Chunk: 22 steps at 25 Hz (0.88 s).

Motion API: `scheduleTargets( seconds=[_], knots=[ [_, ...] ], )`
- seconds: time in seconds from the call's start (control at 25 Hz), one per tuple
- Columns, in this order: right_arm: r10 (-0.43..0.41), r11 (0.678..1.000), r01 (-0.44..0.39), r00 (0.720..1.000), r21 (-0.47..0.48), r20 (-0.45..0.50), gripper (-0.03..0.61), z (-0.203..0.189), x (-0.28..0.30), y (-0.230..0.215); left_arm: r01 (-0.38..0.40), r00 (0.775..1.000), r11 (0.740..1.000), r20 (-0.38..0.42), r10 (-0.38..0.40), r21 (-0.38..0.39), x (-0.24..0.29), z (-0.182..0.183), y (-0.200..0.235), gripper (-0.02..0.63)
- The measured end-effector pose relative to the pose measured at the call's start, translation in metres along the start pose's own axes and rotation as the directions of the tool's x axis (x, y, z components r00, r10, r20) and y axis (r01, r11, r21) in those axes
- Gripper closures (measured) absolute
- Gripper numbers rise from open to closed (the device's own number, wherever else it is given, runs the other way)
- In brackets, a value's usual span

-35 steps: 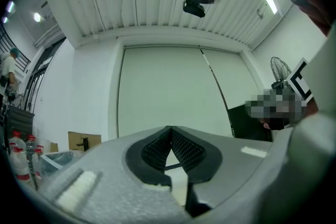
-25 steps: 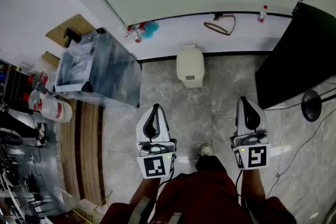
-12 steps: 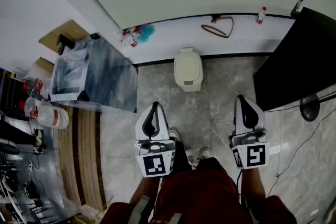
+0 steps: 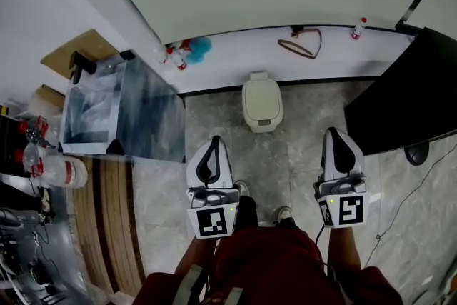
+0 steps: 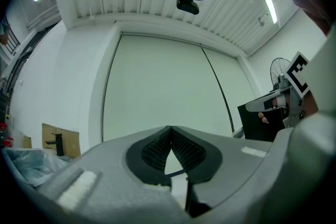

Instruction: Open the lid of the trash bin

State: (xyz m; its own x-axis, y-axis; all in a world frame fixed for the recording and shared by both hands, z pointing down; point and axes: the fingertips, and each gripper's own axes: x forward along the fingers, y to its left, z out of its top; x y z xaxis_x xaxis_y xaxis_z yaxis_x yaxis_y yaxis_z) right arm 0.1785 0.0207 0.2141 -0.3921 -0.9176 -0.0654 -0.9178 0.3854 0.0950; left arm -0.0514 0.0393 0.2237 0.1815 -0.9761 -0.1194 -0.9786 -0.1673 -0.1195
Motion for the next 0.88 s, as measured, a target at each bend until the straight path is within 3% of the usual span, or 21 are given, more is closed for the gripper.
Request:
scheduleTargets(
  seconds=[0.48,0.88],
  knots=[
    [-0.021,0.996,0.013,0.995,-0.083,-0.096,0.58,-0.021,0.073,0.082,0.064,0.998,0.996,-0.006,-0.064,-0.062,0.029,-0.042,0.102,0.609],
    [-0.037,0.998,0.026,0.982,-0.062,-0.187,0.578,-0.072,0.094,0.091,0.078,0.995,0.993,-0.048,-0.082,-0.087,0.053,-0.09,0.11,0.609]
  ],
)
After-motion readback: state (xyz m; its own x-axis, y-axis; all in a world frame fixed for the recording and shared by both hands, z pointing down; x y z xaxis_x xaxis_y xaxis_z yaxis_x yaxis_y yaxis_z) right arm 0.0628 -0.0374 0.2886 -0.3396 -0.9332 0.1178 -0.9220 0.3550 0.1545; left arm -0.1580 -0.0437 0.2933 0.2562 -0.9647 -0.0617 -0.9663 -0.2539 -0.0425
